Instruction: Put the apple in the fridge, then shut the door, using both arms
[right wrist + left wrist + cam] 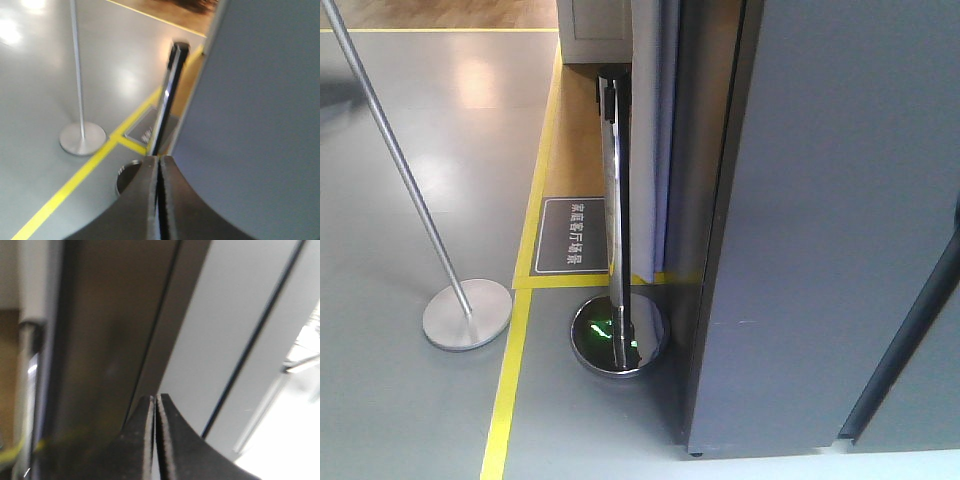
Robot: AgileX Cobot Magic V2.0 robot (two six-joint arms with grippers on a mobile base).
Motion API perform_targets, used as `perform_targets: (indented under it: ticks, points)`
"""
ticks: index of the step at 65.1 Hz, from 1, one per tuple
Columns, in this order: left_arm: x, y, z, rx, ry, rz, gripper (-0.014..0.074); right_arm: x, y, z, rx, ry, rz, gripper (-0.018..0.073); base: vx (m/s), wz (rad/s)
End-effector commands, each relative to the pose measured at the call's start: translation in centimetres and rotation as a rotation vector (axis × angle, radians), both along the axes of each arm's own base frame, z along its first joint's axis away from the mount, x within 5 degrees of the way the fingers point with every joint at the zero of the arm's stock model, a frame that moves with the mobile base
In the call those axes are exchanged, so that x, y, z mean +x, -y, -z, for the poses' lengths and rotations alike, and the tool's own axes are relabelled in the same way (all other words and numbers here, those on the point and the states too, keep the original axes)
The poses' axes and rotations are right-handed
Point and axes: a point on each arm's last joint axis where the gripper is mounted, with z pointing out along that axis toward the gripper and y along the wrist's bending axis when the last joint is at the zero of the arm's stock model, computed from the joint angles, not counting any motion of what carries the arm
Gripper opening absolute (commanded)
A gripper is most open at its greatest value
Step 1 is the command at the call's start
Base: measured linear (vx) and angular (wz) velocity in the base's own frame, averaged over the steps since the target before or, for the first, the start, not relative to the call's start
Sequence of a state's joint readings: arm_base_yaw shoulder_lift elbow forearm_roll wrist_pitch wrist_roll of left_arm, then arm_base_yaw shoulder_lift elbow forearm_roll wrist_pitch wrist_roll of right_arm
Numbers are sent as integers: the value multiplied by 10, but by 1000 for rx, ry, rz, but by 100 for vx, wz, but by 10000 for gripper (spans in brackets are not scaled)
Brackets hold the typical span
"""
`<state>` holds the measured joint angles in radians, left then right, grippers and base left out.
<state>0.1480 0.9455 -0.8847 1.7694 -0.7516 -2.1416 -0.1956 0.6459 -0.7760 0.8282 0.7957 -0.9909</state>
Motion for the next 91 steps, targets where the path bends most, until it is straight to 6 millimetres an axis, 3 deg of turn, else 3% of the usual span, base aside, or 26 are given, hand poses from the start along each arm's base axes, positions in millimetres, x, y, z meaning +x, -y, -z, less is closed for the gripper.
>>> perform_targets:
  ticks: [1,11,18,23,80,91]
  points:
    - [-26,-4,17,10,19,-112,-8,-8,4,27,22,46,84,-4,0,0]
    - [-63,-5,79,-34,-46,-206,-8,-23,3,77,24,-12,111,-3,0,0]
    - [-77,-7,110,-127,-84,-267,-8,-27,3,89,26,-13,123,-3,0,0]
    - [-83,-8,120,-175,-90,-293,-8,-28,3,91,28,-18,120,-3,0,0]
    - [-86,-4,119,-219,-88,-255,-6,-28,2,91,34,-25,116,-3,0,0]
    - [-86,-3,107,-482,-78,-237,-6,-28,2,91,34,-25,116,-3,0,0]
